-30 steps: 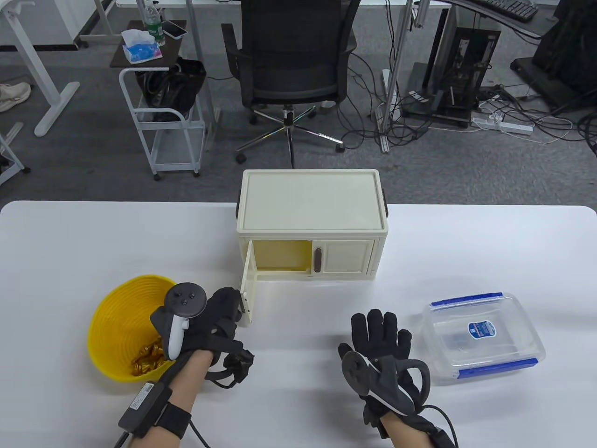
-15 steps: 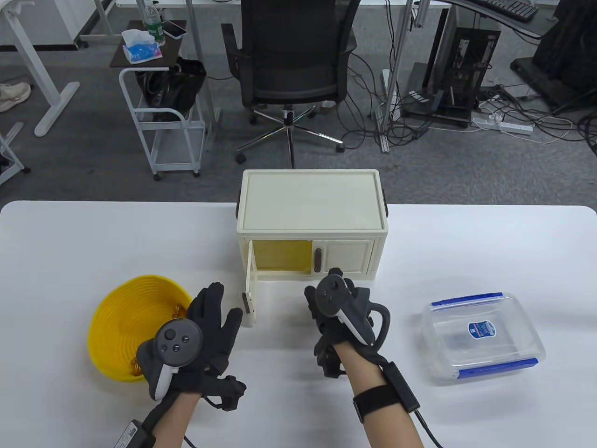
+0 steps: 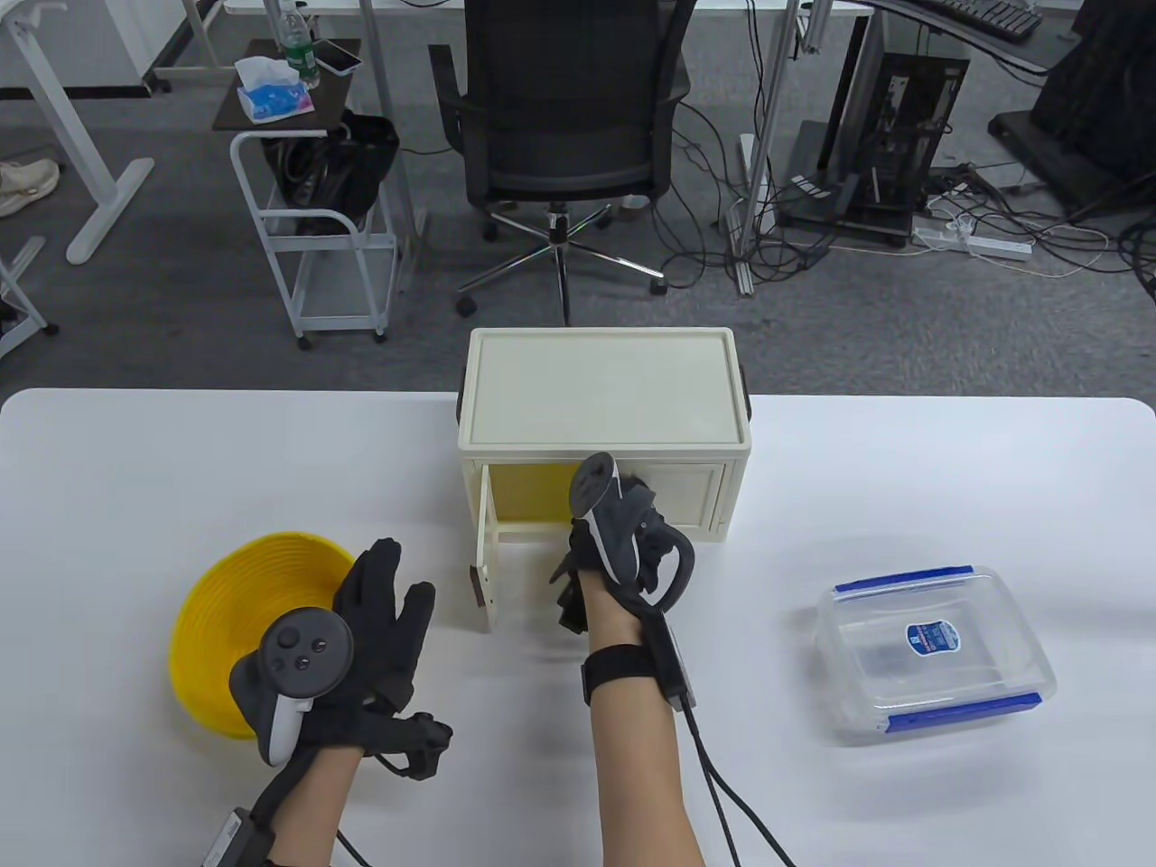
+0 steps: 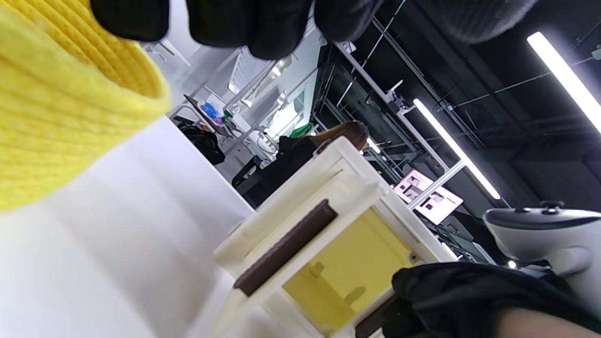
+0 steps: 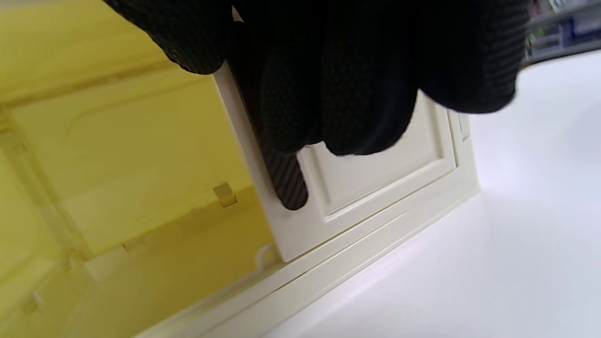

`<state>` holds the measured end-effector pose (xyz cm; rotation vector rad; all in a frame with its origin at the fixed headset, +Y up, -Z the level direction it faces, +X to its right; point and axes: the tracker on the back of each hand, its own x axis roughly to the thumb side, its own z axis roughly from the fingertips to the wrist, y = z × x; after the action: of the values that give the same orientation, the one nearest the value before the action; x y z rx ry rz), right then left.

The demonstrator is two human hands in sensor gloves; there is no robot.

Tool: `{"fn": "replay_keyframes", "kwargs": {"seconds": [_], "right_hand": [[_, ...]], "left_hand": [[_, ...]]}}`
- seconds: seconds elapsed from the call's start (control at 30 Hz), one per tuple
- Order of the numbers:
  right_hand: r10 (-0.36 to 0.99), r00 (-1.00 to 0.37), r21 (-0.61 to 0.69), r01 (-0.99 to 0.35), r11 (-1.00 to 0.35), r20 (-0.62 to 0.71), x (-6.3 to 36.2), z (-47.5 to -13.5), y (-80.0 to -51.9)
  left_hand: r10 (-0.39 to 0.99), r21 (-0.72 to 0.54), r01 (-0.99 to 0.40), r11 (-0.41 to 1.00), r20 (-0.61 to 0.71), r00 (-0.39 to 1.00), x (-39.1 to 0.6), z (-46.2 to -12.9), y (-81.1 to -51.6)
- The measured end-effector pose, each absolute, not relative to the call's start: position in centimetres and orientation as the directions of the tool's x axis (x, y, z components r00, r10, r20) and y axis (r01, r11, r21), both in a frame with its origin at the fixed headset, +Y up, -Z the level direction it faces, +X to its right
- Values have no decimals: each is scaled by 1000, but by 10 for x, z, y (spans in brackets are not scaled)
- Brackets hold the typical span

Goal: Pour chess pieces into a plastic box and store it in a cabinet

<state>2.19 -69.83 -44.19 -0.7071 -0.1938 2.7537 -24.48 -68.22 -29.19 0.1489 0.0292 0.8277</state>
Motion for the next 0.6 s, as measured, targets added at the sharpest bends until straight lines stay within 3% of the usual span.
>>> {"fn": "replay_keyframes", "kwargs": {"seconds": [0.3, 0.4, 0.6], "right_hand": [[329, -843, -204, -265, -943, -425, 28, -438, -701], [274, -880, -202, -209, -957, -387, 30, -435, -701], [292, -902, -183, -244, -952, -317, 40, -420, -702]], "left_hand": [[745, 146, -738, 659, 6, 667, -249, -293, -684], [739, 140, -732, 667, -7, 673, -249, -294, -686], [727, 136, -719, 682, -18, 687, -249, -294, -688]]}}
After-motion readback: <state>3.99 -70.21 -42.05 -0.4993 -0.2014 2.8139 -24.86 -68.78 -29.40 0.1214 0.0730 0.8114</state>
